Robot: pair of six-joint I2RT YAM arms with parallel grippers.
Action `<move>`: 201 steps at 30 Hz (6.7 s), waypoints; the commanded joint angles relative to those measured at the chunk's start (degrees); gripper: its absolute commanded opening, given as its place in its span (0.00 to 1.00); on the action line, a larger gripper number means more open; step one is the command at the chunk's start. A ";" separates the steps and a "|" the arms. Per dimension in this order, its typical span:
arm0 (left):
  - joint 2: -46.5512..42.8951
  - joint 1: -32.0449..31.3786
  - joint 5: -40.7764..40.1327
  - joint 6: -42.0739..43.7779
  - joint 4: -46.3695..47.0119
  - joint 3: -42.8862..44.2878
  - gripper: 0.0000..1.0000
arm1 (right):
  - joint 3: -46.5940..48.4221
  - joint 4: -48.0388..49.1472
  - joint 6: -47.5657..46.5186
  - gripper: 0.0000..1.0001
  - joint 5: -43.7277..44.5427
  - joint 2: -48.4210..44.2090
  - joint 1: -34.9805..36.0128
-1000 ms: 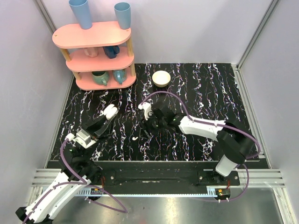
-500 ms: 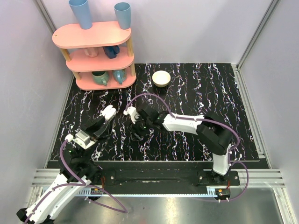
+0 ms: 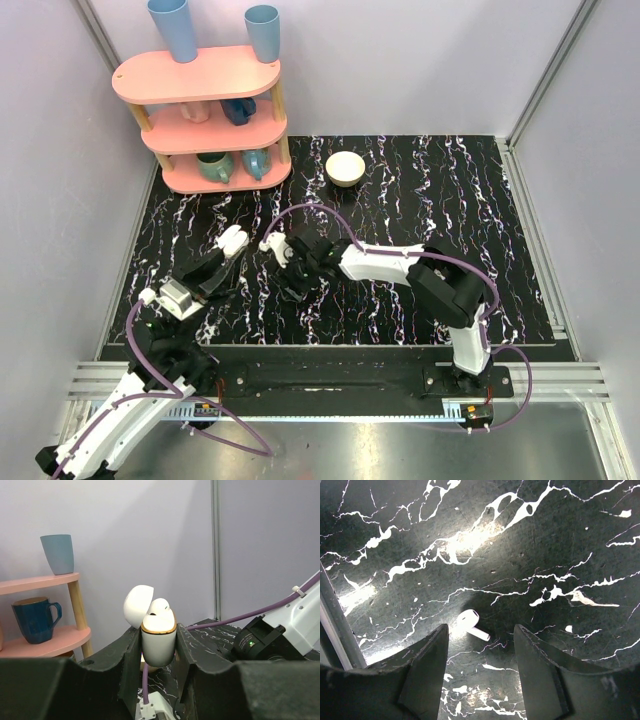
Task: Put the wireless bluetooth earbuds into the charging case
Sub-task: Adjust the left earbud at the center of the board, then pick up the left earbud from the center of the board.
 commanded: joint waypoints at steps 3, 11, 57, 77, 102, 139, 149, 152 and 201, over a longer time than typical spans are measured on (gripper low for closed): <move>0.45 -0.05 -1.05 -0.50 3.52 -0.15 0.00 | 3.74 0.53 -1.38 0.62 0.87 1.55 1.25; 0.36 -0.05 -1.31 -0.50 3.60 -0.41 0.00 | 4.36 -0.43 -1.64 0.59 1.57 2.44 1.60; 3.18 -0.13 -0.35 -1.29 5.98 -0.32 0.00 | 0.41 1.85 11.36 0.38 17.64 -0.20 -0.77; 2.30 -0.05 -0.96 -0.85 5.54 -0.68 0.00 | 3.91 -7.09 44.47 0.60 30.11 -5.56 -0.68; 0.19 -0.05 -2.45 -0.15 5.01 -1.20 0.00 | 16.05 -28.03 76.92 0.60 35.68 1.91 2.22; -2.01 -0.05 -3.51 0.03 4.22 -1.29 0.00 | 16.40 -31.99 88.80 0.40 25.21 8.15 1.43; -2.01 -0.05 -3.51 0.11 4.13 -1.38 0.00 | 15.34 -31.99 89.58 0.43 26.80 7.88 0.90; -1.83 -0.05 -3.33 0.03 4.22 -1.38 0.00 | 15.52 -32.25 89.50 0.41 26.97 8.24 0.64; -0.08 -0.05 -2.89 -0.15 4.57 -1.12 0.00 | -1.25 -5.72 58.13 0.00 41.28 -11.78 0.37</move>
